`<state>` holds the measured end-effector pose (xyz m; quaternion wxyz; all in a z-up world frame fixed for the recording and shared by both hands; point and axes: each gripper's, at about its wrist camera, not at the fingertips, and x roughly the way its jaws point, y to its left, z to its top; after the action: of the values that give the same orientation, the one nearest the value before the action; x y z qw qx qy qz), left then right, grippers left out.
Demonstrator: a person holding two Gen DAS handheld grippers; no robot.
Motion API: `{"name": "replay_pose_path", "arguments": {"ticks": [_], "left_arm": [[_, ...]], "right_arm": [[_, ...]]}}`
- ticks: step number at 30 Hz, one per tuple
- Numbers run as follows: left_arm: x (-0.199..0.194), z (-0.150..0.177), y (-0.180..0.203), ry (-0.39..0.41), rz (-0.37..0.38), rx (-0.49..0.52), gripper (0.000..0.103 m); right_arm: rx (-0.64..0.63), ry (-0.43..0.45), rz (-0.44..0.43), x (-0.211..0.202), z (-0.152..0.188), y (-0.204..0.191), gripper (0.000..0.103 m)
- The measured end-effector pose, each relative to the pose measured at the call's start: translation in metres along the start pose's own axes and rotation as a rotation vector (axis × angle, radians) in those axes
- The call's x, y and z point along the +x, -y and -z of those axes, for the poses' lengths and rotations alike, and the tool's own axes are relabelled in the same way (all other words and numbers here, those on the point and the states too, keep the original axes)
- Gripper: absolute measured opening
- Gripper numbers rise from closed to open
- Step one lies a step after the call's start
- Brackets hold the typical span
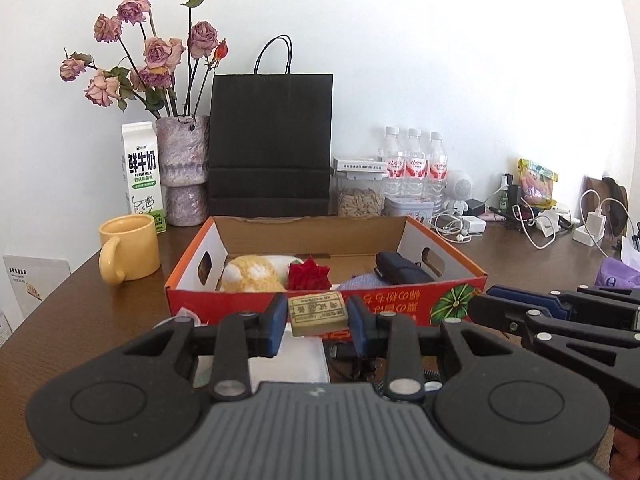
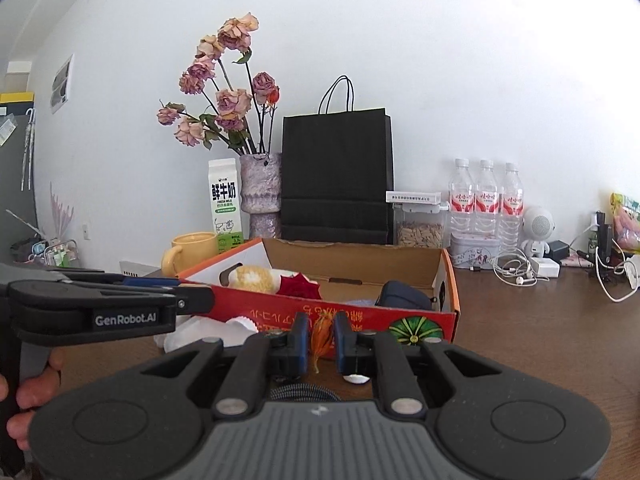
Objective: Organize objects
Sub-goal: 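Carry the orange item and beige block over the cardboard box with both tools, then open both tools to drop the orange item and beige block into the box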
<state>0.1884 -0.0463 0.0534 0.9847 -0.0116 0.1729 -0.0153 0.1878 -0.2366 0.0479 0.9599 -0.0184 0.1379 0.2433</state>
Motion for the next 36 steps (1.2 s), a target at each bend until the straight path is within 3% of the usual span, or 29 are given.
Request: {"name": "replay_pose_path", "arguments": {"ticks": [15, 27, 36], "left_arm": [[0.046, -0.049, -0.005, 0.098, -0.040, -0.067, 0.034], [0.094, -0.056, -0.004, 0.061, -0.124, -0.118, 0.034], [0.127, -0.049, -0.008, 0.016, -0.170, -0.125, 0.034]], "right_arm": [[-0.042, 0.055, 0.012, 0.063, -0.049, -0.002, 0.012], [-0.025, 0.038, 0.061, 0.121, -0.056, 0.013, 0.012], [0.025, -0.041, 0.088, 0.160, -0.045, 0.024, 0.012]]}}
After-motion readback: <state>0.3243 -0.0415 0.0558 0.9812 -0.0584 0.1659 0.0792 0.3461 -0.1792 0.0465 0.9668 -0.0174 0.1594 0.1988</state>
